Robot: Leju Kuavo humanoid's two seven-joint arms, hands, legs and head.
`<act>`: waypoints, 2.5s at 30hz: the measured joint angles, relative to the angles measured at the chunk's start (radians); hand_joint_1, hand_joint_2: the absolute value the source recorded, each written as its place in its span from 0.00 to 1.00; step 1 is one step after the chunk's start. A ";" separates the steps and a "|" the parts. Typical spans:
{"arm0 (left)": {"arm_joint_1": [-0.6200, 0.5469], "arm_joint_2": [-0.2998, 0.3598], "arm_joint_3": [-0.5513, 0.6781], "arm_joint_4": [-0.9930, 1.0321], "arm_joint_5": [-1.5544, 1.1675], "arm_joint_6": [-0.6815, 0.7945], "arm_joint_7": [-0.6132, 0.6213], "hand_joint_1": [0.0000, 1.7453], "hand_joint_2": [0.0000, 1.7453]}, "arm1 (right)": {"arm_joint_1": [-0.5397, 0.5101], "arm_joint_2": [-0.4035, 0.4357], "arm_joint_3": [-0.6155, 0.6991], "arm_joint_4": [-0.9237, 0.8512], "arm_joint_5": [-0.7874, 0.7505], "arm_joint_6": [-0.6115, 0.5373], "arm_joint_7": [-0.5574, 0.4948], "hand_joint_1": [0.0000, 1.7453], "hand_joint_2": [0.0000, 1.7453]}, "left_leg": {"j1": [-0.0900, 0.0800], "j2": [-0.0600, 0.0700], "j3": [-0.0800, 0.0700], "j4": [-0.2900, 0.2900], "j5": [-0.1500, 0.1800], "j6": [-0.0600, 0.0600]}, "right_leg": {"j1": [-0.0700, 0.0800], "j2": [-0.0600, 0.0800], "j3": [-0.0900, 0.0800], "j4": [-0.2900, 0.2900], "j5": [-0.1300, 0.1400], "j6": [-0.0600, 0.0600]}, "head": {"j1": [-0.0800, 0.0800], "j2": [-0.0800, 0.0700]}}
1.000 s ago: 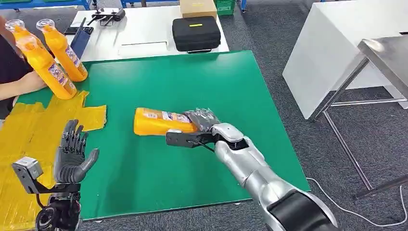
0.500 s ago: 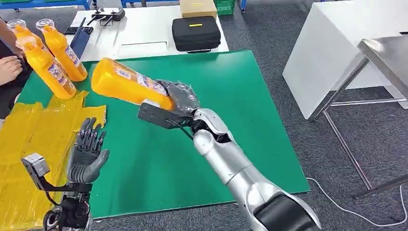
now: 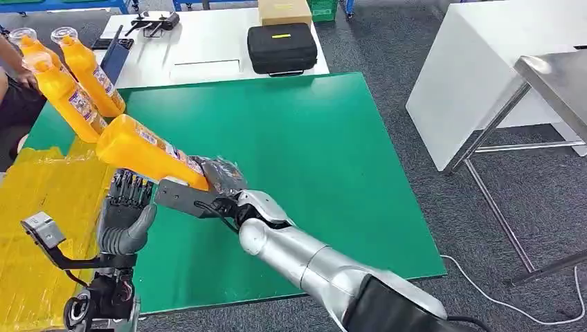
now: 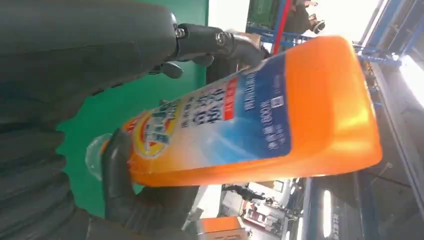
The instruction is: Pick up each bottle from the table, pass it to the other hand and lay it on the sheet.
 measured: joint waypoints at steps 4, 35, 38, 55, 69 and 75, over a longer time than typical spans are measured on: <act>0.010 -0.004 0.013 -0.023 0.003 0.005 0.002 0.00 1.00 | -0.011 0.000 0.069 0.010 -0.042 0.010 0.000 1.00 1.00 | 0.000 0.000 0.000 0.000 0.000 0.000 | 0.000 0.000 0.000 0.000 0.000 0.000 | 0.000 0.000; 0.166 -0.134 0.204 -0.295 0.016 -0.084 0.015 1.00 1.00 | -0.016 0.000 0.336 -0.243 0.153 0.088 0.064 1.00 1.00 | 0.000 0.000 -0.001 0.000 0.000 0.000 | 0.000 0.000 -0.001 0.000 0.000 0.000 | 0.000 0.000; 0.171 -0.138 0.209 -0.303 0.020 -0.089 0.017 1.00 1.00 | -0.015 0.001 0.340 -0.243 0.148 0.089 0.061 1.00 1.00 | 0.000 0.000 -0.001 0.000 0.000 0.000 | 0.000 0.000 -0.001 0.000 0.000 0.000 | 0.000 0.000; 0.181 -0.153 0.248 -0.363 -0.426 0.228 -0.176 1.00 1.00 | -0.103 0.000 0.216 -0.167 -0.057 0.124 -0.103 0.00 0.00 | 0.000 -0.001 0.000 0.000 0.000 0.000 | 0.000 -0.001 0.000 0.000 0.000 0.000 | 0.000 0.000; 0.157 -0.126 0.198 -0.264 -1.626 1.064 -0.181 1.00 1.00 | 0.111 -0.050 -0.400 -0.484 0.290 0.328 -0.190 0.00 0.00 | -0.002 -0.005 0.000 0.000 0.001 0.001 | -0.002 -0.005 0.001 -0.002 0.000 0.001 | 0.000 0.000; 0.084 -0.071 0.137 -0.052 -1.648 1.073 -0.149 1.00 1.00 | 0.164 -0.089 -0.437 -0.536 0.283 0.309 -0.201 0.00 0.00 | -0.002 -0.001 0.001 0.000 0.001 0.002 | -0.001 -0.002 0.001 -0.002 0.002 0.001 | 0.000 0.000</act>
